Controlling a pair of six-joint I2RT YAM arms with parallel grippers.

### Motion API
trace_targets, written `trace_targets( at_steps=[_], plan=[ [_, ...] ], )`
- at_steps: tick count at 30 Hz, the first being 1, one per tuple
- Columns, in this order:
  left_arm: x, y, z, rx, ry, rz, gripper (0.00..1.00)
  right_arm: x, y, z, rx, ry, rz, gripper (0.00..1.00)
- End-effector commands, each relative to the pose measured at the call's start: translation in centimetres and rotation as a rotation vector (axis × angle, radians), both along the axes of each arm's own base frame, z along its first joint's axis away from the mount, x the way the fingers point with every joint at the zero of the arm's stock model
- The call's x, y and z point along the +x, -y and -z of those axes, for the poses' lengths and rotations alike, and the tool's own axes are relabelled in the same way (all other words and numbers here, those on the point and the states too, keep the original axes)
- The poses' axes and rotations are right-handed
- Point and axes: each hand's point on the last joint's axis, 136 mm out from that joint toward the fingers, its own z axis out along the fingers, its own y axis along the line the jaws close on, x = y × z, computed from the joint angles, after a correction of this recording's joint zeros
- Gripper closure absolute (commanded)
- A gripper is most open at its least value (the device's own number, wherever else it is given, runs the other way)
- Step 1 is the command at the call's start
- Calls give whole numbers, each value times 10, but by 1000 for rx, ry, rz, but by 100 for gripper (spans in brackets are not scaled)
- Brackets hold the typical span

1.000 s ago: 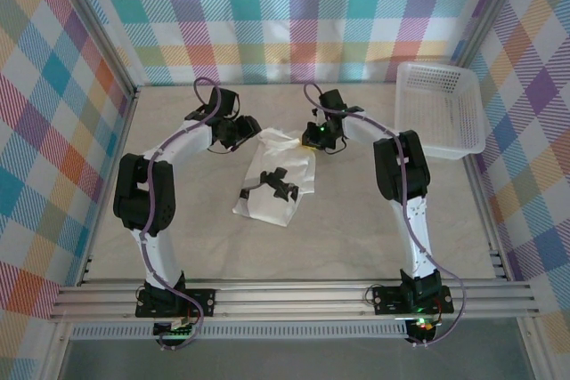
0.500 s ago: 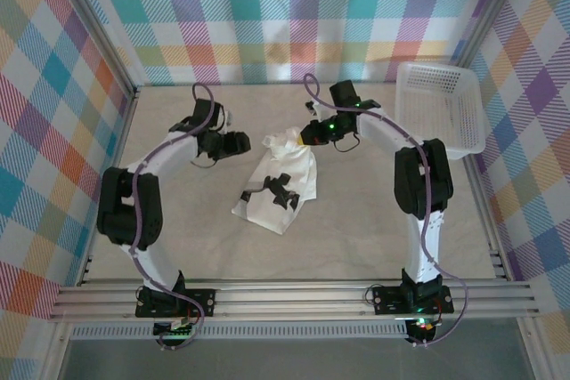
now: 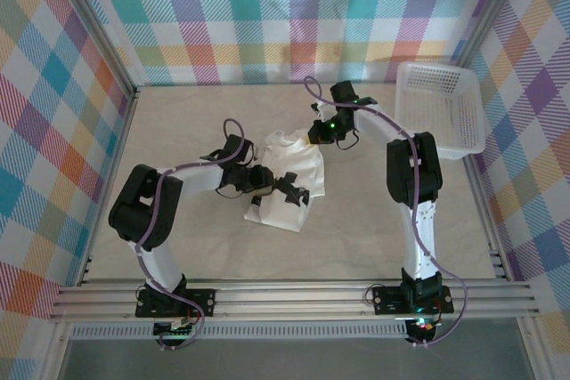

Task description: Fold the inside-out t-shirt

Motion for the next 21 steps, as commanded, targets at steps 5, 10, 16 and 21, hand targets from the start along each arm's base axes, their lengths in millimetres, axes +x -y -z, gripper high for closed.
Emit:
trace_targets(
  at_steps=[5, 10, 16, 21],
  plan=[
    [-51, 67, -23, -147, -18, 77, 64, -3, -18, -2, 85, -52, -5, 100],
    [-25, 47, -69, -110, 182, 21, 40, -14, -20, 0, 119, -66, -22, 100],
    [13, -28, -95, 113, 343, -26, 39, -17, -18, -2, 121, -62, -45, 100],
    [42, -49, -67, 196, 345, 55, 39, -15, -20, -1, 124, -67, -45, 100]
  ],
)
